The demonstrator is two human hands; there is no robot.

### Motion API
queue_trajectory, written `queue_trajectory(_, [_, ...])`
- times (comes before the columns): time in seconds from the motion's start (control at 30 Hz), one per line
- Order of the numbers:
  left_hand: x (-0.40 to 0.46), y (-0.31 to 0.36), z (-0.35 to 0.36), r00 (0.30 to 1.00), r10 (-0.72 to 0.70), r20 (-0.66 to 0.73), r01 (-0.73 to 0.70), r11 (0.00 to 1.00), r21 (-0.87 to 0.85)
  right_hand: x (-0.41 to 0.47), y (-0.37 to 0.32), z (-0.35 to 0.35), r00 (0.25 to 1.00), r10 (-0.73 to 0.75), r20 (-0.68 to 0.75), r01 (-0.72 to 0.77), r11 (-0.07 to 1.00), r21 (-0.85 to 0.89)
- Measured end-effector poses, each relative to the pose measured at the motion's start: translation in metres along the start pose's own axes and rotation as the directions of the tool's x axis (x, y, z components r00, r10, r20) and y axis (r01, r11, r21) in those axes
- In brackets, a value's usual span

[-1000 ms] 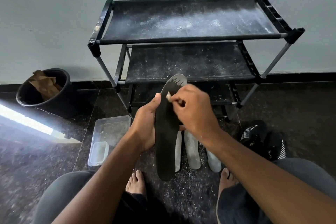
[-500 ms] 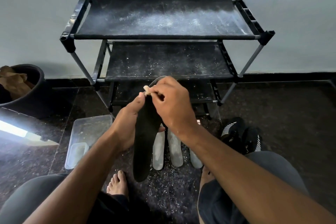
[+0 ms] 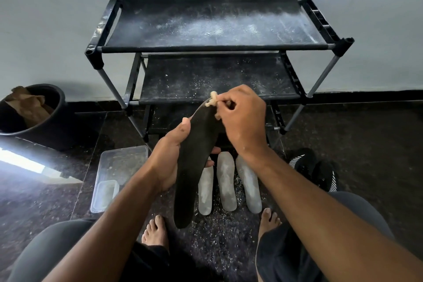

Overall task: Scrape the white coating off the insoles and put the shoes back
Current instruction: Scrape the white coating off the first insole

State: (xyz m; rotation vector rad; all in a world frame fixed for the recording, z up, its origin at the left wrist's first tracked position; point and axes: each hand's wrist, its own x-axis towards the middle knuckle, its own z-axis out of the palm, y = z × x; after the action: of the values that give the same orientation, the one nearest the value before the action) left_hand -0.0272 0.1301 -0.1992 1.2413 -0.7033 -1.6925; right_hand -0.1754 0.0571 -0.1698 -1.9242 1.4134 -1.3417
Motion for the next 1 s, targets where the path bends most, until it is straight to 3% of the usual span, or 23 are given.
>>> queue_trajectory(0.2, [0.0, 0.001, -0.002, 0.999, -0.034, -0.032, 0.032, 0.997, -0.072, -0.014, -0.006, 0.007, 0.994, -0.031, 0.105, 0.032, 0.999, -0.015])
queue_trajectory(0.37, [0.0, 0.003, -0.001, 0.999, -0.018, -0.036, 0.015, 0.997, -0.076, 0.002, 0.004, -0.004, 0.998, 0.057, -0.01, -0.058, 0.998, -0.014])
queue_trajectory(0.53, [0.0, 0.002, -0.004, 0.998, -0.027, -0.052, 0.022, 0.995, -0.098, -0.013, 0.001, 0.003, 0.981, 0.075, 0.18, -0.081, 0.996, 0.026])
queue_trajectory(0.7, [-0.002, 0.005, 0.0, 0.999, -0.016, -0.046, 0.011, 0.996, -0.094, 0.0, 0.001, -0.009, 0.99, 0.13, 0.05, -0.134, 0.988, 0.072])
queue_trajectory(0.87, [-0.003, 0.006, 0.0, 0.998, -0.017, -0.065, 0.01, 0.994, -0.105, -0.009, -0.004, -0.005, 0.968, 0.133, 0.214, -0.144, 0.989, 0.036])
queue_trajectory(1.0, [-0.005, 0.009, 0.001, 0.997, -0.02, -0.069, 0.014, 0.996, -0.09, -0.002, -0.002, -0.01, 0.986, 0.122, 0.114, -0.129, 0.99, 0.054])
